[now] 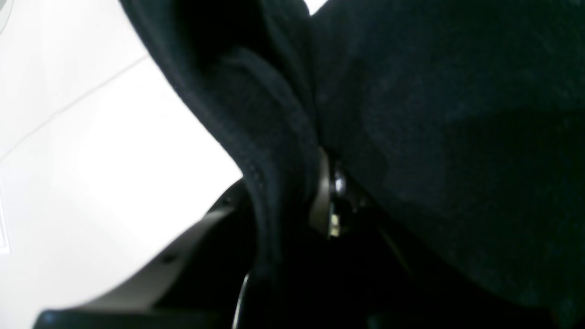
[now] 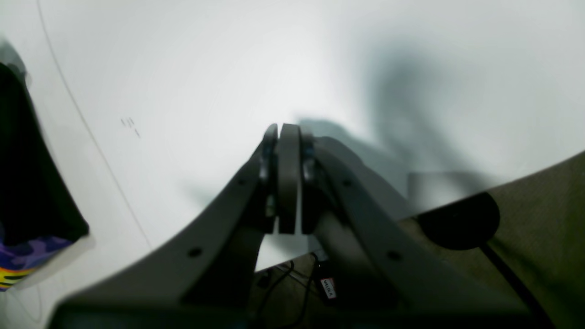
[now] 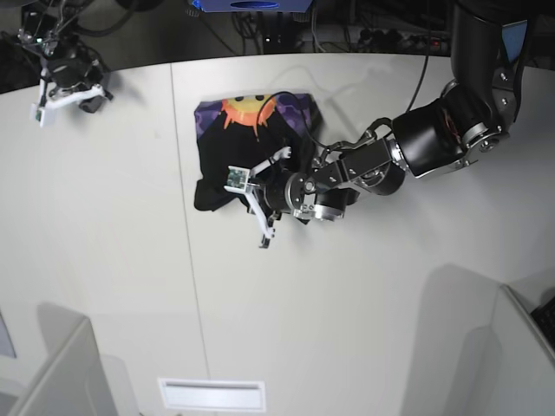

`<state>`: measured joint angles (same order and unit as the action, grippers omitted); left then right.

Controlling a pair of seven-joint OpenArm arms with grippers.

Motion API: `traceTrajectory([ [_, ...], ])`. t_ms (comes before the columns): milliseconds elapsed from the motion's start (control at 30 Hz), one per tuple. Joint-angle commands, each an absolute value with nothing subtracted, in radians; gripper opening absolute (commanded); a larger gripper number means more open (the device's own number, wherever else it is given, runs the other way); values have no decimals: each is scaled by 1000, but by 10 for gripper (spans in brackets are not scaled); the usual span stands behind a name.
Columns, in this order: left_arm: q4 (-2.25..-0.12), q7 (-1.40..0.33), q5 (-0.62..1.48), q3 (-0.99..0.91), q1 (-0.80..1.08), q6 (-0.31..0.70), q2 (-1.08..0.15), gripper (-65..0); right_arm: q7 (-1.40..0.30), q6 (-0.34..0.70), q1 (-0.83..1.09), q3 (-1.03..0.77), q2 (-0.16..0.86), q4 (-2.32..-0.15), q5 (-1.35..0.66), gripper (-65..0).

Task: Fold the T-shirt properly
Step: 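Grasp the bundle with the left gripper and rotate it upright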

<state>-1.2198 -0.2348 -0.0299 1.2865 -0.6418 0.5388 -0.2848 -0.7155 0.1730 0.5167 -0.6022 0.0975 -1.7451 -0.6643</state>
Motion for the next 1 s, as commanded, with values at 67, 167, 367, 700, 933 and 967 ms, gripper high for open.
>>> traceTrajectory([
  [67, -1221, -249, -39, 1291, -648, 559, -277, -650, -699, 176, 524, -607, 108, -1759, -674, -650],
  [167, -1224, -249, -39, 1291, -650, 559, -272, -650, -699, 176, 524, -607, 108, -1759, -674, -650],
  [367, -1231, -249, -39, 1291, -650, 561, -274, -650, -699, 176, 526, -607, 110, -1759, -674, -650],
  [700, -1231, -252, -39, 1323, -641, 561, -280, -650, -699, 177, 538, -607, 114, -1759, -674, -650],
  [933, -1230, -257, -38, 1314, -636, 561, -277, -650, -699, 177, 538, -607, 113, -1759, -674, -650],
  [967, -1230, -257, -38, 1314, -639, 561, -277, -650, -699, 177, 538, -607, 113, -1759, -674, -650],
])
